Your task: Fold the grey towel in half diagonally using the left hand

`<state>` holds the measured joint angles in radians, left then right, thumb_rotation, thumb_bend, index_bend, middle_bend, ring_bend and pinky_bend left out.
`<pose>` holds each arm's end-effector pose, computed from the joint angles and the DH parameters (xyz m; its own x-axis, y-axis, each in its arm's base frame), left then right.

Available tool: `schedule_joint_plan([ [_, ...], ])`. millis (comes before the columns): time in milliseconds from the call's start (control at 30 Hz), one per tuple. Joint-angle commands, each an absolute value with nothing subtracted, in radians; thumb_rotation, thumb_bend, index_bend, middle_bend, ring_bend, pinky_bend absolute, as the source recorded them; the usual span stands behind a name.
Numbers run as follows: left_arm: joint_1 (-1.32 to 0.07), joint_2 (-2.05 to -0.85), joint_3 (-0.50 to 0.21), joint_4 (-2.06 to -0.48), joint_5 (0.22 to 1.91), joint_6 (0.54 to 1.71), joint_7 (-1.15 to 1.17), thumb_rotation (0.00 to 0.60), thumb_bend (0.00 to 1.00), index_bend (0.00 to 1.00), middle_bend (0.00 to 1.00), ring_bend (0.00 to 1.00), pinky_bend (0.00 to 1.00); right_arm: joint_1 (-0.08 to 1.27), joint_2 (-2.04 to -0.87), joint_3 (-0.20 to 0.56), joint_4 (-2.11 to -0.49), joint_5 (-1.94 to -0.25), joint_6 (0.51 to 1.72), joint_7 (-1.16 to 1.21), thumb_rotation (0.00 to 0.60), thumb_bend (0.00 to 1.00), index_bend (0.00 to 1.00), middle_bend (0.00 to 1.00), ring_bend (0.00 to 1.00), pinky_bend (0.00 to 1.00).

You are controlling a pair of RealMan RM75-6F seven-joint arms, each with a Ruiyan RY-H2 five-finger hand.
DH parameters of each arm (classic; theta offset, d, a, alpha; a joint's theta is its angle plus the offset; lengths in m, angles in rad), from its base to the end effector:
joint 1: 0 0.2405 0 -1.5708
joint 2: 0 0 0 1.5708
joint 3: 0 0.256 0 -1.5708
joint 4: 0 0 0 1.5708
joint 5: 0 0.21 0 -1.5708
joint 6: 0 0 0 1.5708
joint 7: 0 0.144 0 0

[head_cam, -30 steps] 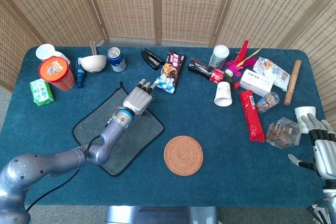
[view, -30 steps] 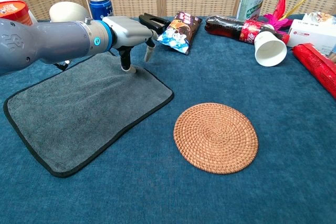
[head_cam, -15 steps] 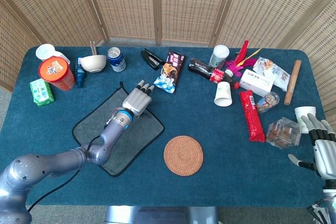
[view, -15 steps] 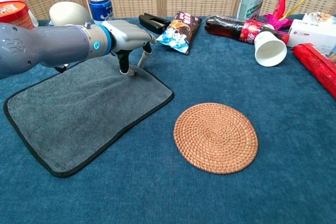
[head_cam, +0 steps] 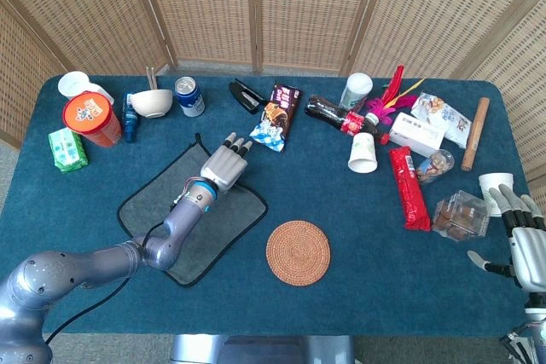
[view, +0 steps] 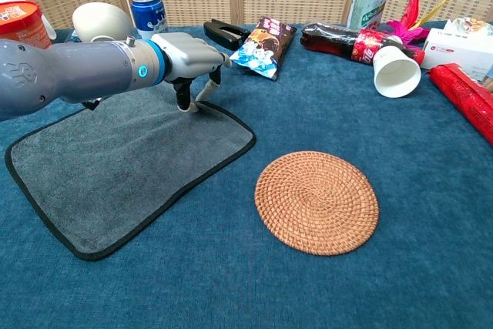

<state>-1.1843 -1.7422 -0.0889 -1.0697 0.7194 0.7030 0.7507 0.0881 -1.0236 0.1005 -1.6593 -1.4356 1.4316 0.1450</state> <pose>-0.0826 0.4232 -0.0768 0.8430 0.1614 0.5131 0.5136 -0.5249 -0.6787 -0.3140 -0.1921 0.1891 0.2931 0.0063 0.9561 -0.9552 0.0456 0.2925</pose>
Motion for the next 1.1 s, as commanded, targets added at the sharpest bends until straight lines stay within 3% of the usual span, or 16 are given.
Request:
schedule_joint_plan([
  [33,-1.184,-1.74,-0.088,-1.074,0.716,0.704,0.754,0.6,0.49,0.64,0.0,0.0,0.04,0.088,-1.024,0.1,-1.659,-1.436,1.432,0.146,0.58,0.0,0.0,0.0,0.0,0.0],
  [300,-1.179,-1.72,-0.085,-1.117,0.718,0.717,0.756,0.6,0.56,0.65,0.0,0.0,0.04,0.088,-1.022,0.099,-1.661,-1.439,1.432,0.149,0.579,0.0,0.0,0.0,0.0,0.0],
  [1100,-1.092,-1.543,-0.033,-1.394,0.728,0.805,0.733,0.6,0.58,0.63,0.0,0.0,0.04,0.086,-1.018,0.094,-1.672,-1.451,1.438,0.148,0.58,0.0,0.0,0.0,0.0,0.0],
])
